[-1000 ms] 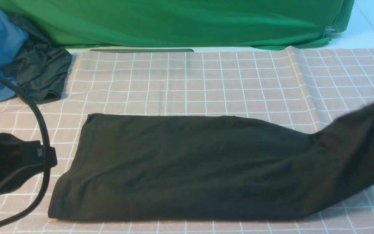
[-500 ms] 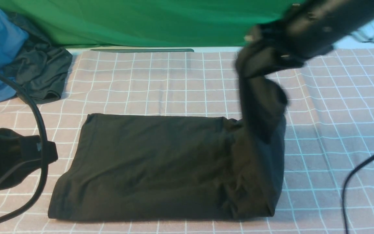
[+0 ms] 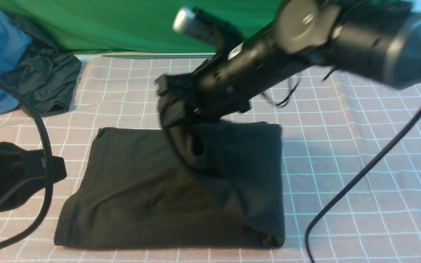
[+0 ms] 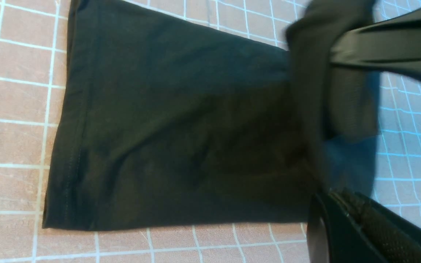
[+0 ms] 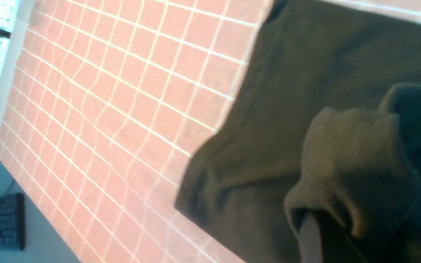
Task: Fold a long-sleeved shirt over a pink coffee tablecloth.
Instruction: 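Fold the right end of the dark garment over onto its left end with the right gripper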
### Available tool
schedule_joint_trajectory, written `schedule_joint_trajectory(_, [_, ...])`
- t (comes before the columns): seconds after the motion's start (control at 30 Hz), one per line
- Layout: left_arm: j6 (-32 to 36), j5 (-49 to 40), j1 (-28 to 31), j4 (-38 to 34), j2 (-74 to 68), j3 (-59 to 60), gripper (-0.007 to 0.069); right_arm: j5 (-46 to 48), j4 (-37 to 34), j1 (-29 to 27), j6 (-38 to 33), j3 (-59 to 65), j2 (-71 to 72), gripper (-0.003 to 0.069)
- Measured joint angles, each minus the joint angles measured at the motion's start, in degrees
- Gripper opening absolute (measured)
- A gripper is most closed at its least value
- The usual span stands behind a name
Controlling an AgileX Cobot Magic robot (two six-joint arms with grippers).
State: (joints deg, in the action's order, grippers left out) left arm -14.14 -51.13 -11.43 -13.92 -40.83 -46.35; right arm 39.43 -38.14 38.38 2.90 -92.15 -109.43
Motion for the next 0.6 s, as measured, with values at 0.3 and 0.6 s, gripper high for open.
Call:
schedule_joint_trajectory(0.3, [0.0,0.5,0.0,0.0,0.0,0.0,0.0013,-5.1,-3.4,4.9,0.0,-3.7,-6.6,0.0131])
schedule_joint_trajectory(0.6, [0.0,0.6,0.0,0.1,0.0,0.0,0.0013,-11.9,-4.3,8.4,2.8,-8.2,-13.6,0.021])
